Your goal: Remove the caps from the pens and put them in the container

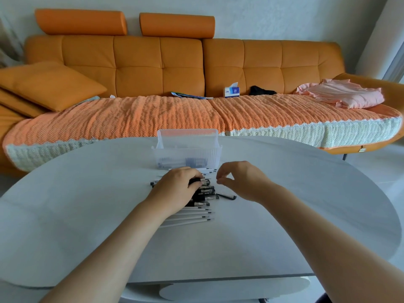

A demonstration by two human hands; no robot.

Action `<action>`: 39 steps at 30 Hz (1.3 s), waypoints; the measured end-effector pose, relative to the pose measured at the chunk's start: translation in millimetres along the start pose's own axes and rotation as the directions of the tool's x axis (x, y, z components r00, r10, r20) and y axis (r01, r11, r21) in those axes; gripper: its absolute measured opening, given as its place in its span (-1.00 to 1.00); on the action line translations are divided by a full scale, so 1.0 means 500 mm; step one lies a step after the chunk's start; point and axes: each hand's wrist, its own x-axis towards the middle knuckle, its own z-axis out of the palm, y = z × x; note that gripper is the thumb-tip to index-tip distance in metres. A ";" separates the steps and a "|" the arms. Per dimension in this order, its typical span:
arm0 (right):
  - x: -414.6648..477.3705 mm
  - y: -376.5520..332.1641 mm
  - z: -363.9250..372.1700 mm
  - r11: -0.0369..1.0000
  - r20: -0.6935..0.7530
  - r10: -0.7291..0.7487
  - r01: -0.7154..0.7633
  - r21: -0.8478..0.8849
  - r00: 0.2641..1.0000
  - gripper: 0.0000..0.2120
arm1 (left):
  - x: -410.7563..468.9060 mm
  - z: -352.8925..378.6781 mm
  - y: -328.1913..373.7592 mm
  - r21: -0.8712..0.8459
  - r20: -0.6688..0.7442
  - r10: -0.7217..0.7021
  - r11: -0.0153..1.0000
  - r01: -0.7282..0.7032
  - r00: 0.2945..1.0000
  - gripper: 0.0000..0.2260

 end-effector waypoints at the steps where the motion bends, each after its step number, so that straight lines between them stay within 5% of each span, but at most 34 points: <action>1: 0.002 -0.002 0.000 0.999 -0.026 -0.006 0.007 0.040 1.000 -0.93 | 0.000 -0.002 -0.001 0.001 -0.002 0.000 1.000 0.000 1.000 -0.82; 7: 0.006 -0.024 0.007 0.960 -0.107 0.016 0.015 0.280 0.994 -0.81 | 0.001 -0.009 -0.009 -0.008 -0.013 0.003 1.000 -0.003 1.000 -0.83; 24: -0.006 -0.070 0.013 0.933 -0.074 -0.019 0.044 0.358 0.997 -0.93 | -0.009 -0.015 -0.007 -0.075 0.052 -0.001 0.997 0.005 0.999 -0.76; 29: -0.008 -0.072 0.020 0.910 -0.079 0.023 0.012 0.414 0.997 -0.89 | -0.008 -0.019 -0.009 -0.039 0.020 -0.010 0.999 0.011 1.000 -0.90; 36: -0.017 -0.064 0.022 0.914 -0.073 0.014 0.016 0.405 0.997 -0.93 | -0.012 -0.019 -0.013 0.147 -0.037 0.038 0.989 -0.032 0.999 -0.87; 39: -0.018 -0.061 0.022 0.921 -0.096 0.004 0.034 0.387 0.995 -0.91 | -0.009 -0.017 -0.015 0.101 -0.033 0.017 0.995 -0.014 0.999 -0.87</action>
